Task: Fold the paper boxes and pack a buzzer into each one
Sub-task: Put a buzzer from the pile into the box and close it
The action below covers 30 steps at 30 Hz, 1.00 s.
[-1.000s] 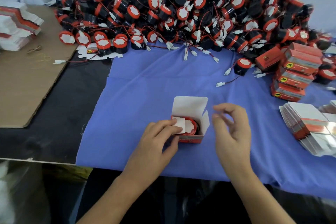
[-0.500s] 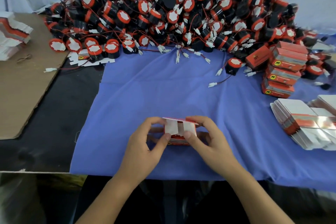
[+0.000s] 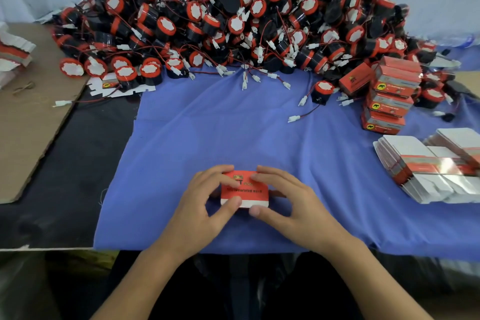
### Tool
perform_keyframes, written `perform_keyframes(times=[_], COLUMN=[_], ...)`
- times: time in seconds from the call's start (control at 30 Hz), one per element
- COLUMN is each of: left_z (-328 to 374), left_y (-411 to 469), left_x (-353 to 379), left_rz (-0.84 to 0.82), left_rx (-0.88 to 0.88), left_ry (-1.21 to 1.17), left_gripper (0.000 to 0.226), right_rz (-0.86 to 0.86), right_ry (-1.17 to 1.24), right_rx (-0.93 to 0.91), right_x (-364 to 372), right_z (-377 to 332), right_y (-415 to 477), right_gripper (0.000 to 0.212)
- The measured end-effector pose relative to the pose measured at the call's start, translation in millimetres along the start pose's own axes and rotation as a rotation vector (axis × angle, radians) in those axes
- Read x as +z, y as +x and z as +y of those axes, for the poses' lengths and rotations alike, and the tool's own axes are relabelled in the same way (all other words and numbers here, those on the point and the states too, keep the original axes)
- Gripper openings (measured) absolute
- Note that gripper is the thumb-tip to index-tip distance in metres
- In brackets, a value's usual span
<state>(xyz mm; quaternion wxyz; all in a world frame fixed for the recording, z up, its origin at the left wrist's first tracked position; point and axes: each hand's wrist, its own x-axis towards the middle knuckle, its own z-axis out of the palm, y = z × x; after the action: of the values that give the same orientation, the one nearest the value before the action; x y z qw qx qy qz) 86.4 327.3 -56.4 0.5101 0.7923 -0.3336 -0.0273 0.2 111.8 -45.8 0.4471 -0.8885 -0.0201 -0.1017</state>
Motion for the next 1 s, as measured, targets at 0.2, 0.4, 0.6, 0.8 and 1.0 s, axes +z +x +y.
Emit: perform_keyframes(times=[0.2, 0.4, 0.6, 0.8, 1.0], left_z=[5, 10, 6, 6, 14], left_y=[10, 13, 3, -18, -26], left_x=[-7, -7, -2, 4, 7], left_rz=[-0.024, 0.054, 0.138, 0.154, 0.089], left_rx=[0.052, 0.096, 0.252, 0.325, 0.300], left_ry=[0.081, 0.149, 0.368, 0.612, 0.803], left_gripper=[0.026, 0.021, 0.030, 0.038, 0.058], right_rz=[0.070, 0.075, 0.067, 0.078, 0.186], right_ry=[-0.033, -0.124, -0.186, -0.311, -0.641], right_rx=[-0.054, -0.002, -0.068, -0.208, -0.272], right_x=[-5, -9, 1, 9, 16], right_z=[-11, -12, -10, -3, -7], right_y=[7, 11, -2, -12, -20], right_gripper=[0.036, 0.033, 0.041, 0.041, 0.070])
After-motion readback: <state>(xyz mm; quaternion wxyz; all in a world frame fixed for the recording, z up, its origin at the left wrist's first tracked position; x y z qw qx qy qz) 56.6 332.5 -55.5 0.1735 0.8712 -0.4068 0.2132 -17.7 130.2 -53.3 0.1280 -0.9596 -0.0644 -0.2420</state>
